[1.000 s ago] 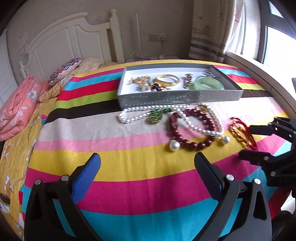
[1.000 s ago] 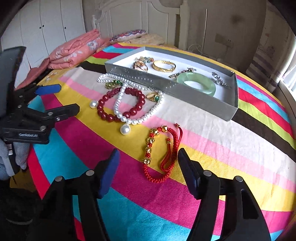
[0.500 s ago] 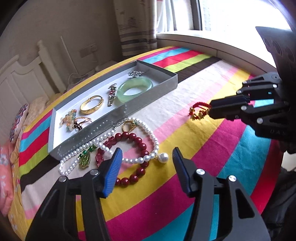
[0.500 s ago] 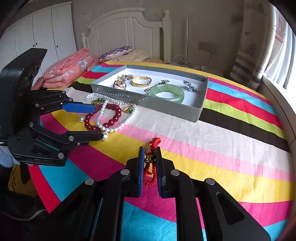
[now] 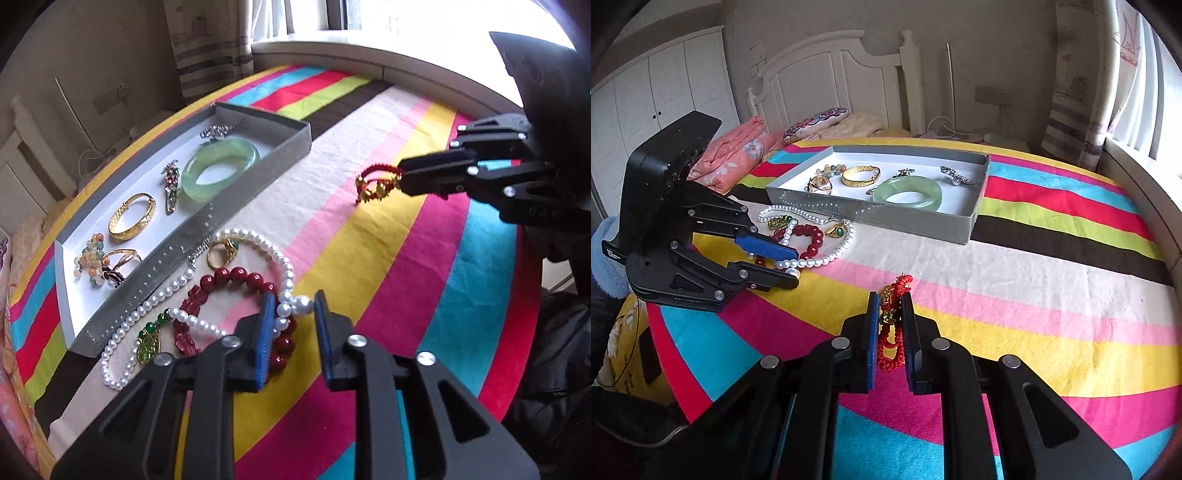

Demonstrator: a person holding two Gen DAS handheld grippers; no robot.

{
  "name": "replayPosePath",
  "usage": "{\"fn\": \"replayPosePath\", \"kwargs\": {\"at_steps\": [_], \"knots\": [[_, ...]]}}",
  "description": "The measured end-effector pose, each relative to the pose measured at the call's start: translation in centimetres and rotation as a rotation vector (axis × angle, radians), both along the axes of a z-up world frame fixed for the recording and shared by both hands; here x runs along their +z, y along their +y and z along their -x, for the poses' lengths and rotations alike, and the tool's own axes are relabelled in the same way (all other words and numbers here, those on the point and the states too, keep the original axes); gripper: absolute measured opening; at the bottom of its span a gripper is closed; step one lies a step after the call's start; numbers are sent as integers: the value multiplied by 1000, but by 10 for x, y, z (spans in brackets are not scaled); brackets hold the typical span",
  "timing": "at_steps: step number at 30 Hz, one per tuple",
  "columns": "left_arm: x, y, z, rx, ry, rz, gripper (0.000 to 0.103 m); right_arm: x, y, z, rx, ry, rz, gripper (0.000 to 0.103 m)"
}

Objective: Organize jewelry
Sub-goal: 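Grasp the pearl necklace with green pendant with the left gripper while the right holds the red bracelet, then carry the pearl necklace and red bracelet over the white box with both grippers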

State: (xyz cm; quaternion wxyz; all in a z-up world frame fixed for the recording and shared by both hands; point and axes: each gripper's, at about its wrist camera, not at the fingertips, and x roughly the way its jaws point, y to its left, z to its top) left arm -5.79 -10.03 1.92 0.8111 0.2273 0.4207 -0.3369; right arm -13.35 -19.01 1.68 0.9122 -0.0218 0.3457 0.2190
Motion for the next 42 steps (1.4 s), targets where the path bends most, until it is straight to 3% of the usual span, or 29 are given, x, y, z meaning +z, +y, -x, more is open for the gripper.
{"fn": "replayPosePath", "kwargs": {"at_steps": [13,42], "knots": [[67,31,1,87,-72,217,12,16,0,10,3,-59,-27,13],[201,35,15,129,-361,243,12,105,31,18,71,-305,3,13]]}}
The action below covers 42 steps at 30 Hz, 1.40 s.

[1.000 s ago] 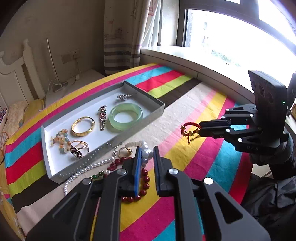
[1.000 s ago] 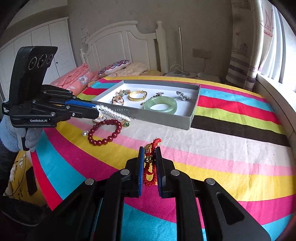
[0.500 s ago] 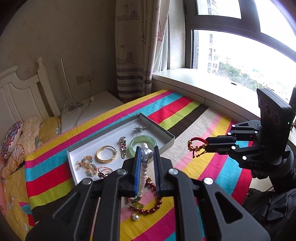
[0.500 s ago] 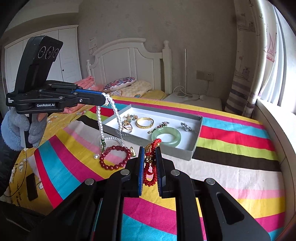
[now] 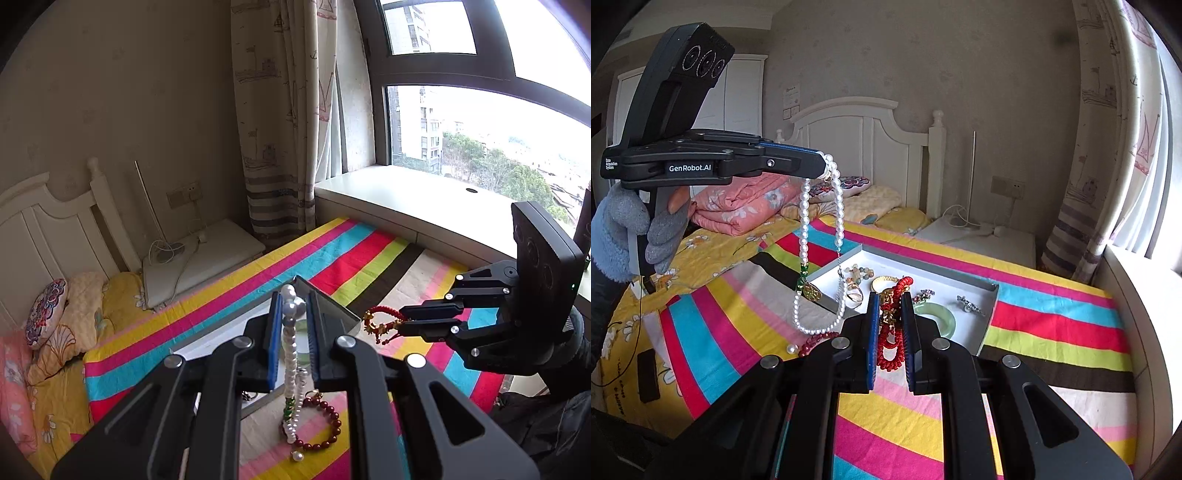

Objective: Organize jewelry
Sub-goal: 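Carry the pearl necklace and red bracelet over the white box with both grippers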

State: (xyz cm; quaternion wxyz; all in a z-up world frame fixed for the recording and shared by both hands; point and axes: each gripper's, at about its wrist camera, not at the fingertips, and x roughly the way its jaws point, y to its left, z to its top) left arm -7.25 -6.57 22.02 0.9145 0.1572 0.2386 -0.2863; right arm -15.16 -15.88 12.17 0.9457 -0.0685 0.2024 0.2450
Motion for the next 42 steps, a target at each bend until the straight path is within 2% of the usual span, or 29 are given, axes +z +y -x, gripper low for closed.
{"fn": "replayPosePath", "kwargs": {"at_steps": [6,12,15,17,19,21,24,26,29,33,36,39,41,42], "knots": [[24,-2,-11,16,-38,21,12,16,2,-12,-2,-38,7,13],[35,-2,-37,62,-50,68,11,19,-2,-47,-17,-12,-25,13],[31,-4,-53,80,-31,75,10,15,-1,-62,-27,4,-25,13],[18,-7,-64,48,51,84,11,9,0,-70,-32,23,-25,13],[-9,-16,-68,-2,148,64,15,1,0,-73,-35,41,-28,13],[-41,-25,-68,-7,203,-10,37,-6,-2,-72,-37,50,-28,13],[-93,-40,-65,-31,261,-117,37,-15,-10,-71,-49,72,-33,13],[-122,-47,-63,-76,316,-144,37,-19,-15,-71,-63,78,-33,13],[-153,-51,-69,-108,460,-50,37,-20,-27,-68,-84,80,-44,13],[-185,-50,-90,-21,555,48,36,-22,-38,-65,-101,80,-57,13],[-202,-51,-107,1,636,164,36,-24,-42,-64,-105,82,-59,13],[-215,-52,-121,71,681,234,36,-26,-45,-65,-110,89,-65,13],[-216,-50,-123,101,681,284,34,-28,-48,-66,-113,92,-69,13],[-216,-50,-124,114,682,291,27,-28,-49,-66,-114,92,-71,13]]}}
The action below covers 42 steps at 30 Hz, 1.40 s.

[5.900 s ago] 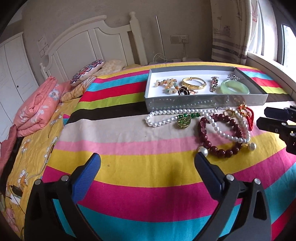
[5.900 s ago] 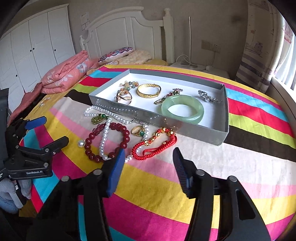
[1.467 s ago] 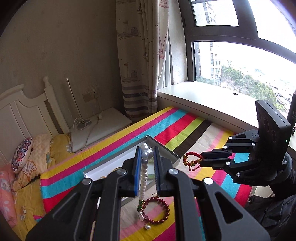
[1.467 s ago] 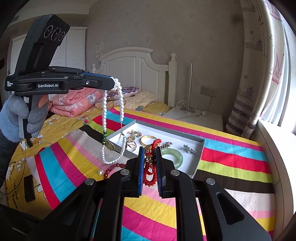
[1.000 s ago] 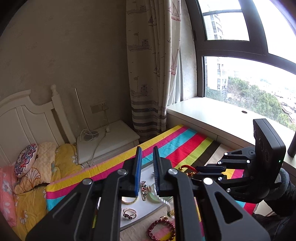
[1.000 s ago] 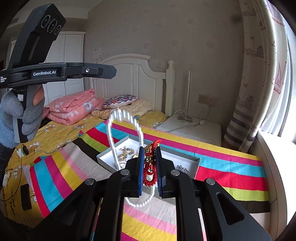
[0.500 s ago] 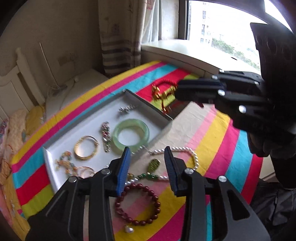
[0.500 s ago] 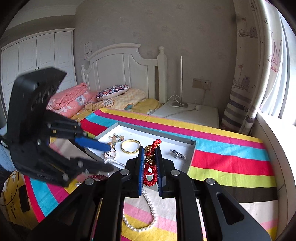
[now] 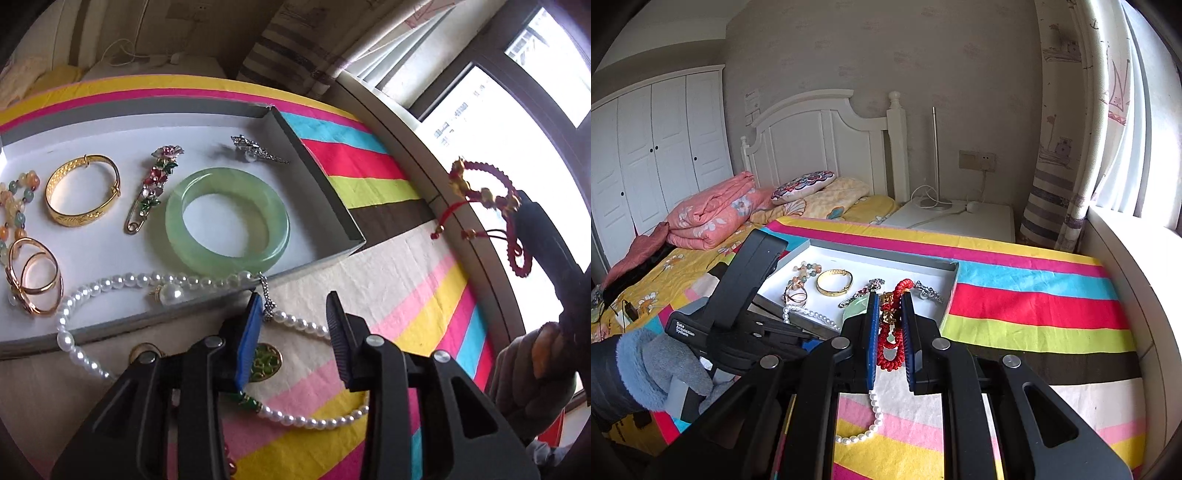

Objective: Organize jewelry
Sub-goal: 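Carry the pearl necklace and red bracelet over the white box with both grippers, then open both grippers to drop the necklace and bracelet into the box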

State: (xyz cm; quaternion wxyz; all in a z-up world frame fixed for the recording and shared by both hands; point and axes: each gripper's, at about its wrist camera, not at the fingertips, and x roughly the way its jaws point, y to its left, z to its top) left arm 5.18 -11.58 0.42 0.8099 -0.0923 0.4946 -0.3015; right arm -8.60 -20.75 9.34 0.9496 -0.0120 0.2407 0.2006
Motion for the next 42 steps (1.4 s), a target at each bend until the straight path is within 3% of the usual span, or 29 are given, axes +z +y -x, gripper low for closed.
{"fn": "replayPosePath", "kwargs": {"at_steps": [2,5,7,17,24,29,32,36,42], "knots": [[1,-2,2,3,-24,-11,5,0,-1,1,-2,0,-4,13],[13,-5,16,-13,-105,-17,5,2,-3,3,-2,-8,-8,14],[30,-3,24,-24,-147,26,5,4,-3,3,-1,-12,-9,14],[144,17,46,-35,-343,150,5,27,17,2,33,-65,17,14],[212,34,42,10,-455,174,5,60,37,-5,66,-135,43,14],[245,46,30,51,-505,175,5,79,44,-24,82,-153,33,14],[255,54,18,85,-523,173,5,82,48,-38,88,-147,37,14],[247,68,-2,140,-502,162,5,66,55,-63,96,-84,41,14],[179,87,-40,231,-396,80,5,9,62,-115,121,55,27,14]]}}
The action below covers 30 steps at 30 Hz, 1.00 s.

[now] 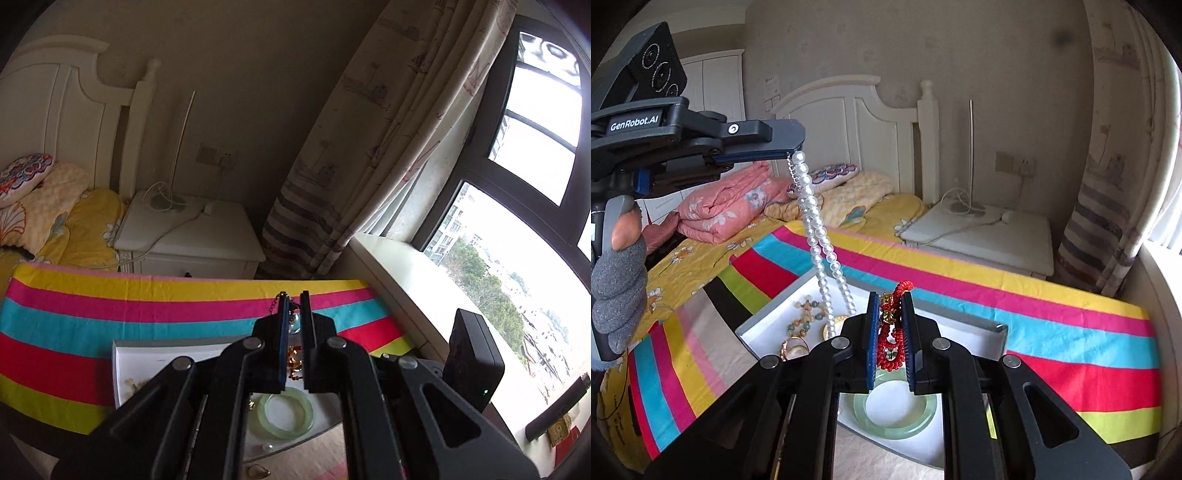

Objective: Organize jewelry
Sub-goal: 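Open both grippers to drop the necklace and bracelet into the box, then withdraw both grippers and move the right gripper toward the dark red bead bracelet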

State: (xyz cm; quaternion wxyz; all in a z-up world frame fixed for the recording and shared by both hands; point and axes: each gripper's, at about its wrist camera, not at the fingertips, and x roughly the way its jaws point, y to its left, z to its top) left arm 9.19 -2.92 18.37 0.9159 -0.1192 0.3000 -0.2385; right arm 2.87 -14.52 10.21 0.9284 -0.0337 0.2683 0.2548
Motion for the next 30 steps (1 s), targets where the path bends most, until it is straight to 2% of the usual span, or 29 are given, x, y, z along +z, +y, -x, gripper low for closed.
{"fn": "replayPosePath", "kwargs": {"at_steps": [2,4,6,7,8,9,10,12,15,17,21,24,27,30], "knots": [[-25,6,-11,28,46,-21,7,-21,2,-21,-12,70,-2,14],[-47,14,-19,51,97,-24,23,-39,4,-37,-30,131,-2,14],[-64,23,-23,84,129,-31,61,-51,7,-46,-43,158,16,16],[-70,27,-23,106,138,-42,68,-56,8,-49,-48,176,27,22],[-75,31,-23,119,143,-49,74,-61,8,-50,-49,189,26,33],[-79,34,-23,123,149,-52,76,-63,7,-50,-50,192,16,39],[-83,38,-22,127,157,-59,78,-64,4,-48,-54,187,0,50],[-88,44,-16,159,162,-92,89,-65,-2,-43,-73,181,-27,54],[-91,48,4,227,117,-188,97,-66,-15,-30,-105,186,-62,58],[-90,49,24,259,70,-245,100,-63,-23,-15,-126,179,-81,66],[-93,50,68,280,18,-291,100,-56,-36,24,-130,145,-117,76],[-105,50,100,295,36,-322,100,-52,-38,54,-139,114,-125,86],[-123,53,127,309,81,-343,100,-55,-29,80,-121,105,-110,86],[-139,62,151,300,127,-294,100,-63,-16,96,-91,128,-87,86]]}}
